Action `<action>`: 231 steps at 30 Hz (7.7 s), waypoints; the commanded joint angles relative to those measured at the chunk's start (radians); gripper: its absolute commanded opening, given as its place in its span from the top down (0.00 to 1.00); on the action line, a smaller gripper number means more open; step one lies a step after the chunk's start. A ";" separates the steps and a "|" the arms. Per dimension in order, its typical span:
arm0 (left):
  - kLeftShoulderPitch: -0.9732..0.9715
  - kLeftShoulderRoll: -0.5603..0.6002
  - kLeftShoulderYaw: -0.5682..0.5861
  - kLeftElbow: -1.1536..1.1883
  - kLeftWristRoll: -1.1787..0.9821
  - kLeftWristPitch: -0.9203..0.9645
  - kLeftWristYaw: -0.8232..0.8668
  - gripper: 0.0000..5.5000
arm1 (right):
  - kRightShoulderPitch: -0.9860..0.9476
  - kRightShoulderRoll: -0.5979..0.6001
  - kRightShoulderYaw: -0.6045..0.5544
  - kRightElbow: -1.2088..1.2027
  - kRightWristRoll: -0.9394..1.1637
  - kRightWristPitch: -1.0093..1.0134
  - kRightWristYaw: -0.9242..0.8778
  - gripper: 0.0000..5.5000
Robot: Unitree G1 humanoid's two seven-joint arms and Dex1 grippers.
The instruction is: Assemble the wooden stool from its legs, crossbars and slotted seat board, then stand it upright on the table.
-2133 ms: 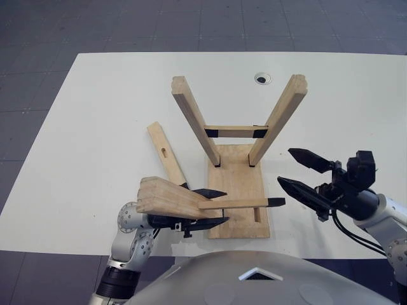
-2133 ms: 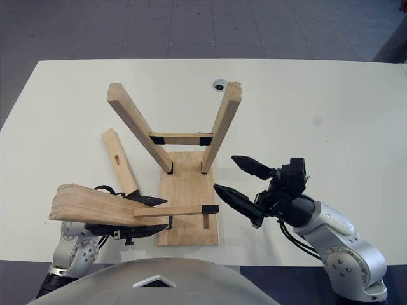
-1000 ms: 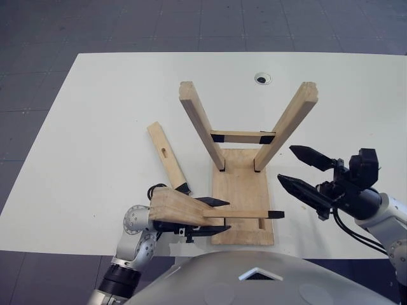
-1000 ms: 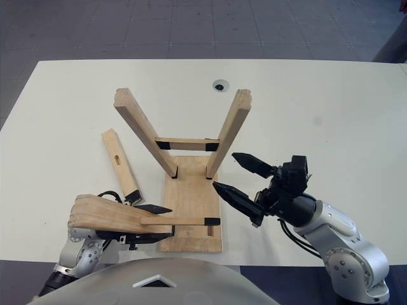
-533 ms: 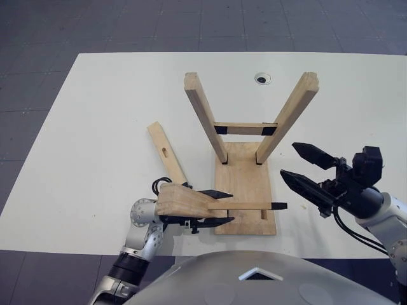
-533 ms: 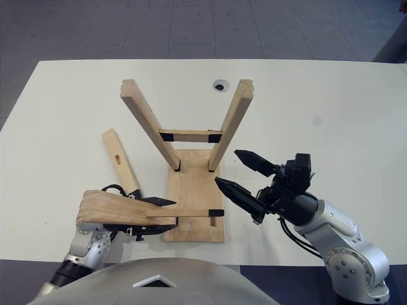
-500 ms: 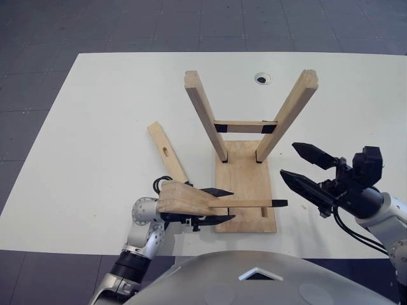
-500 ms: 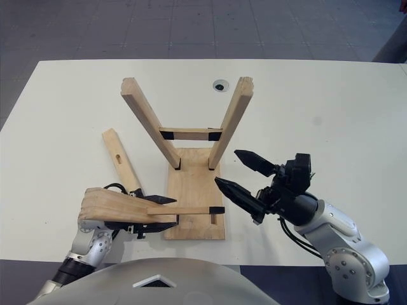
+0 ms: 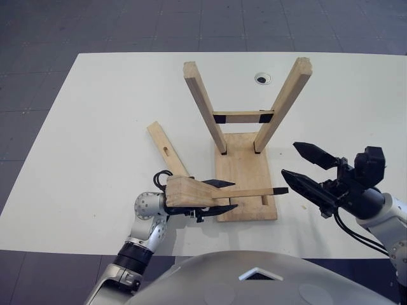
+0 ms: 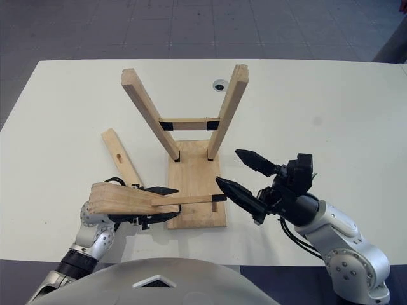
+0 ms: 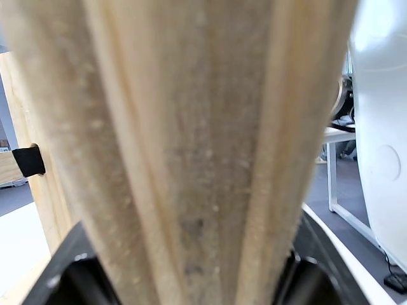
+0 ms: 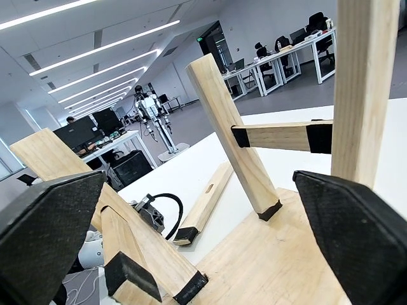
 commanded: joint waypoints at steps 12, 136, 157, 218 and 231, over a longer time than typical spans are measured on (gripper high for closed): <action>0.043 0.200 -0.107 0.209 0.286 0.105 0.055 0.63 | 0.004 0.020 -0.044 0.021 0.024 -0.001 -0.034 0.00; -0.406 0.296 0.083 -1.148 -0.426 0.891 0.936 0.16 | -0.130 0.146 -0.057 0.178 -0.060 -0.006 -0.127 0.00; -0.294 0.417 -0.105 -1.133 -0.456 1.042 1.028 0.16 | -0.104 0.153 -0.059 0.157 -0.056 -0.003 -0.130 0.00; 0.358 0.031 0.246 -0.694 0.337 1.024 1.125 0.16 | -0.061 0.177 -0.093 0.057 -0.007 -0.002 -0.261 0.00; 0.342 0.059 0.230 -0.628 0.343 1.116 1.034 0.16 | -0.062 0.185 -0.070 0.032 0.002 -0.003 -0.292 0.00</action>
